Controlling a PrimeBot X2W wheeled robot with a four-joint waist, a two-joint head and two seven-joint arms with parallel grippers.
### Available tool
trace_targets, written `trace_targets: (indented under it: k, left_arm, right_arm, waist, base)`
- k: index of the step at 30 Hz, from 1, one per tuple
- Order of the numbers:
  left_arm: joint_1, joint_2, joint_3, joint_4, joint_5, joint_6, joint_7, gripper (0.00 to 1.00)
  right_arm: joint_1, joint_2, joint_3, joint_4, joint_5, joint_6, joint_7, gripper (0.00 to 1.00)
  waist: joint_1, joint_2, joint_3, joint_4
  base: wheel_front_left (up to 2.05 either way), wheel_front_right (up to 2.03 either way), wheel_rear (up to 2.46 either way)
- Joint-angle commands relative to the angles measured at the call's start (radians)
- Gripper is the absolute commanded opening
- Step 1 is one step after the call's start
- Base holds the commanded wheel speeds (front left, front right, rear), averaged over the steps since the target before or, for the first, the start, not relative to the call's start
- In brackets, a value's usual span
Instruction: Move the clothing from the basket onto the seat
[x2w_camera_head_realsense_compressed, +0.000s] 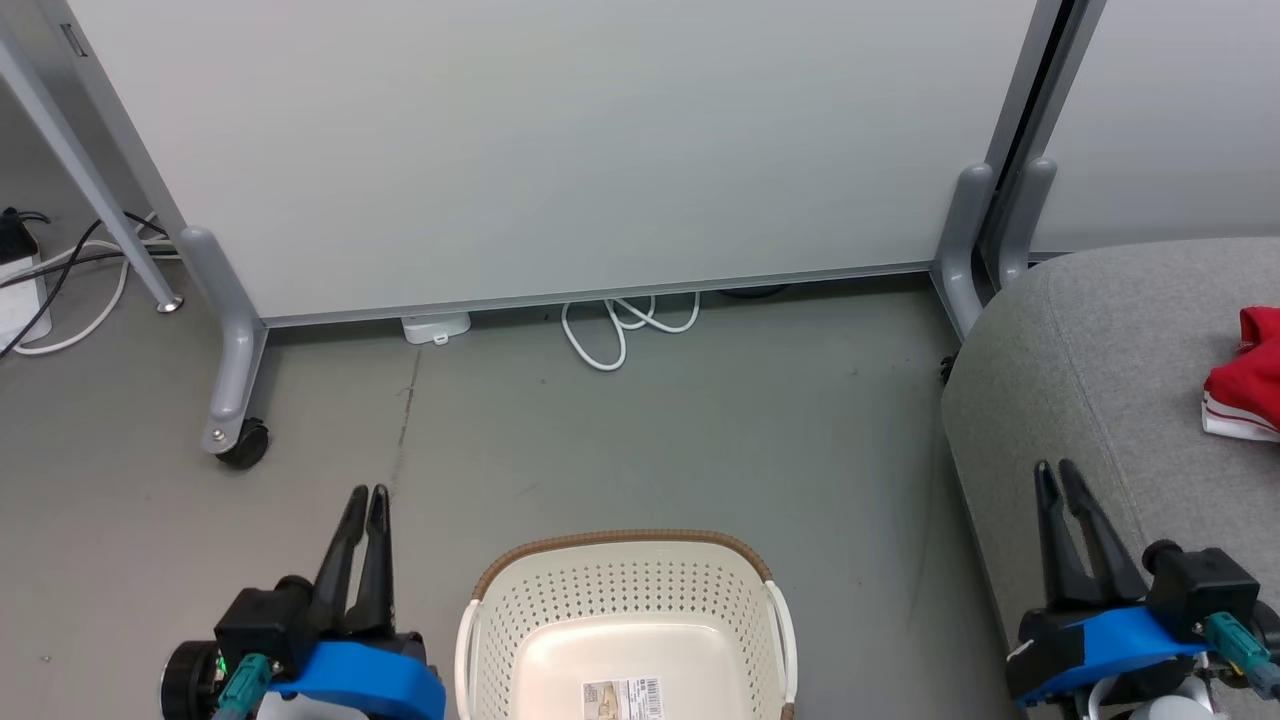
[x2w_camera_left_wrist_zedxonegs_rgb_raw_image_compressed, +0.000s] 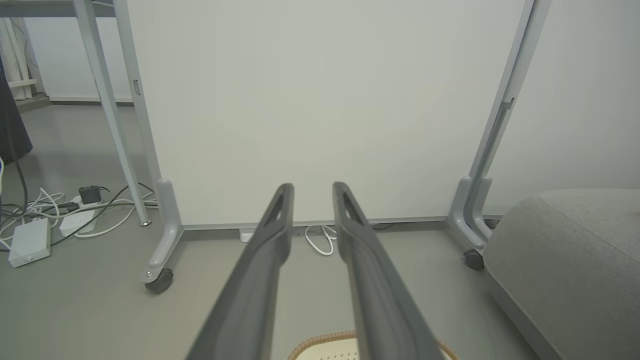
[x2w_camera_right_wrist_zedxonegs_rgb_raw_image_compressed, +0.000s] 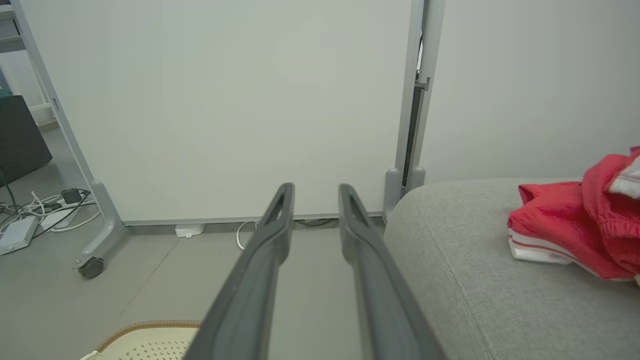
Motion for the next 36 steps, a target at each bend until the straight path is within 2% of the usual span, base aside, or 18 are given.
trace_targets:
  k: [1,4,19,36]
  left_arm:
    - [0.008,0.0,0.0,0.008,-0.004,0.0,0.002,0.0]
    - [0.028,0.0,0.001,0.028,-0.02,0.0,0.007,0.0]
    - [0.012,0.004,0.028,0.013,-0.311,0.0,0.075,0.0]
    - [-0.003,0.007,0.055,-0.002,-0.582,-0.001,0.141,0.0]
  right_arm:
    - [0.001,0.001,-0.001,0.011,0.003,0.0,0.002,0.0]
    - [0.009,0.005,-0.003,0.036,0.017,0.0,0.011,0.0]
    - [0.004,0.003,-0.003,0.022,0.323,0.0,0.084,0.0]
    - [-0.001,0.002,-0.002,0.01,0.61,0.0,0.151,0.0]
  waist:
    - [0.0,-0.0001,0.0,0.0]
    - [0.0,-0.0001,0.0,0.0]
    - [0.0,-0.0001,-0.001,-0.008]
    - [0.0,-0.0001,-0.002,-0.017]
  base:
    - [0.0,0.0,0.0]
    - [0.0,0.0,0.0]
    - [0.0,0.0,0.0]
    - [0.0,0.0,0.0]
